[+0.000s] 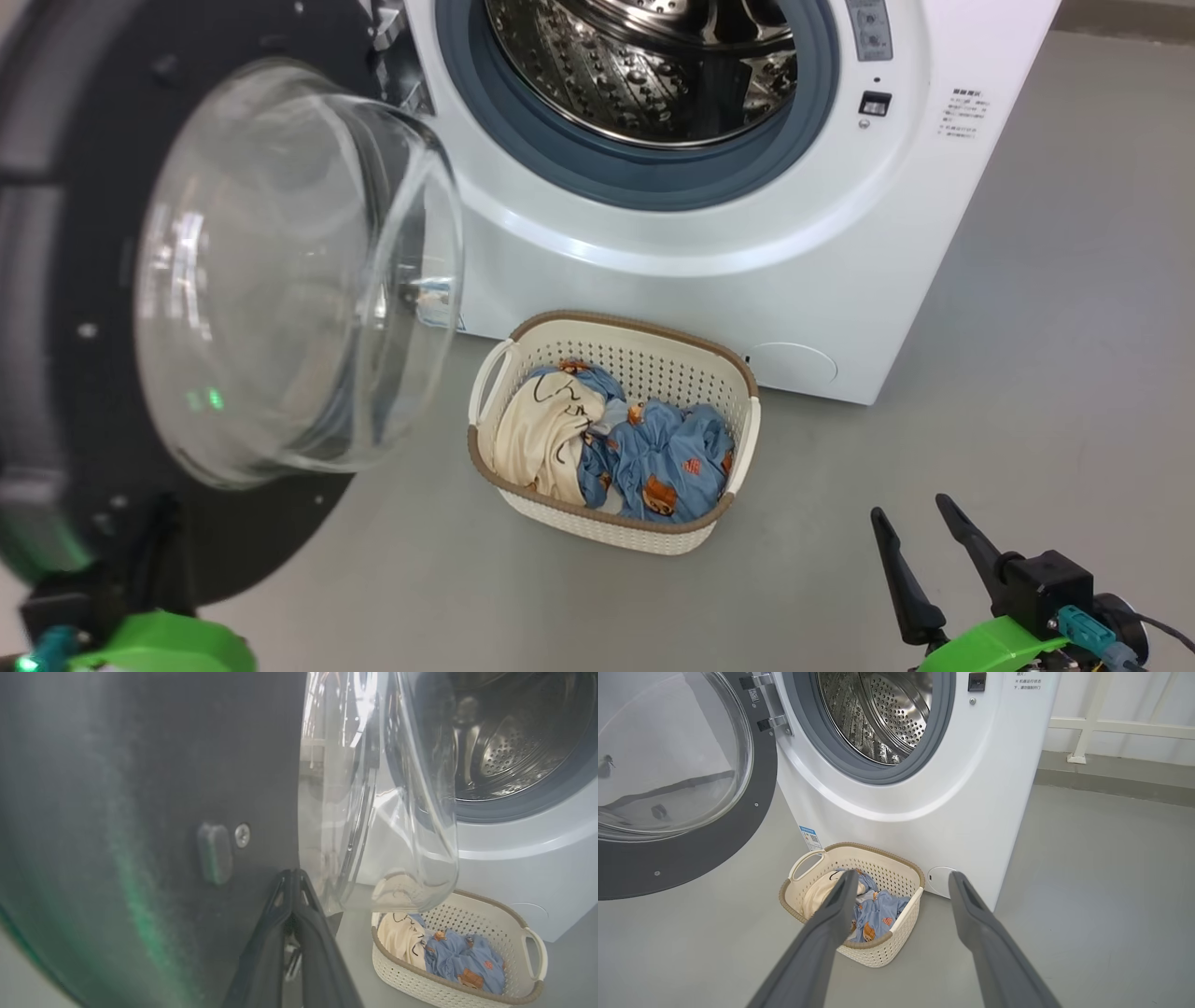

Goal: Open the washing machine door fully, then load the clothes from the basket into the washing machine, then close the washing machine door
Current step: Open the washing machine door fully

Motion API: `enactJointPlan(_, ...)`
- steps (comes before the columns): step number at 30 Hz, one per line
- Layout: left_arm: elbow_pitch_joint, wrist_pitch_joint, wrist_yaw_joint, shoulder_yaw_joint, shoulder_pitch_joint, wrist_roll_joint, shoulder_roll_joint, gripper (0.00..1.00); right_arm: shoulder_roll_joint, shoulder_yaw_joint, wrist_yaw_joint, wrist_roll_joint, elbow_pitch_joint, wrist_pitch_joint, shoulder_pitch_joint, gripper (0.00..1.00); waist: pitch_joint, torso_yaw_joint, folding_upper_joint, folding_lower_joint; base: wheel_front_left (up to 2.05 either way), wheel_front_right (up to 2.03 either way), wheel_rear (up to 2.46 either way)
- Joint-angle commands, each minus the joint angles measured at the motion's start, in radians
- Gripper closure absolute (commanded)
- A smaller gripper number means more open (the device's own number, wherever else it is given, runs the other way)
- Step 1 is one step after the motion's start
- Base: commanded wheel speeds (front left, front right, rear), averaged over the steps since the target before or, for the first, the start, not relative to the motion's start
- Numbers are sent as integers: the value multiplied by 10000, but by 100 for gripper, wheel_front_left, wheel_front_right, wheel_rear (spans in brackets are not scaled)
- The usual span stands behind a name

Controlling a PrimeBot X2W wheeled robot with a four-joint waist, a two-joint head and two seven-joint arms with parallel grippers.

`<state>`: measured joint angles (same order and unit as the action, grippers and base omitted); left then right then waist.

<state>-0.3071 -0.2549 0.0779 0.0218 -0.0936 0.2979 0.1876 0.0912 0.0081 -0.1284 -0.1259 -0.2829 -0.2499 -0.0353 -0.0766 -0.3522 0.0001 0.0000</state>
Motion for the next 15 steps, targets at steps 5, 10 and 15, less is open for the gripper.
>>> enactJointPlan(5, -749, -31, 237, -1174, -1022, 488, 846, 100, 252, 322, -23, -25, 167, -118, -380, 0, -253, 187, -1, 0, 0, 0, 0)
enactJointPlan(10, -1429, -54, 263, -1721, -1560, 709, 1211, 100, 334, 373, -23, -42, 92, -118, -438, 0, -379, 260, -1, 0, 0, 0, 0)
enactJointPlan(15, -2101, -63, 200, -2019, -2056, 801, 1442, 100, 426, 450, -23, -61, 50, -118, -556, 0, -509, 294, -1, 0, 0, 0, 0)
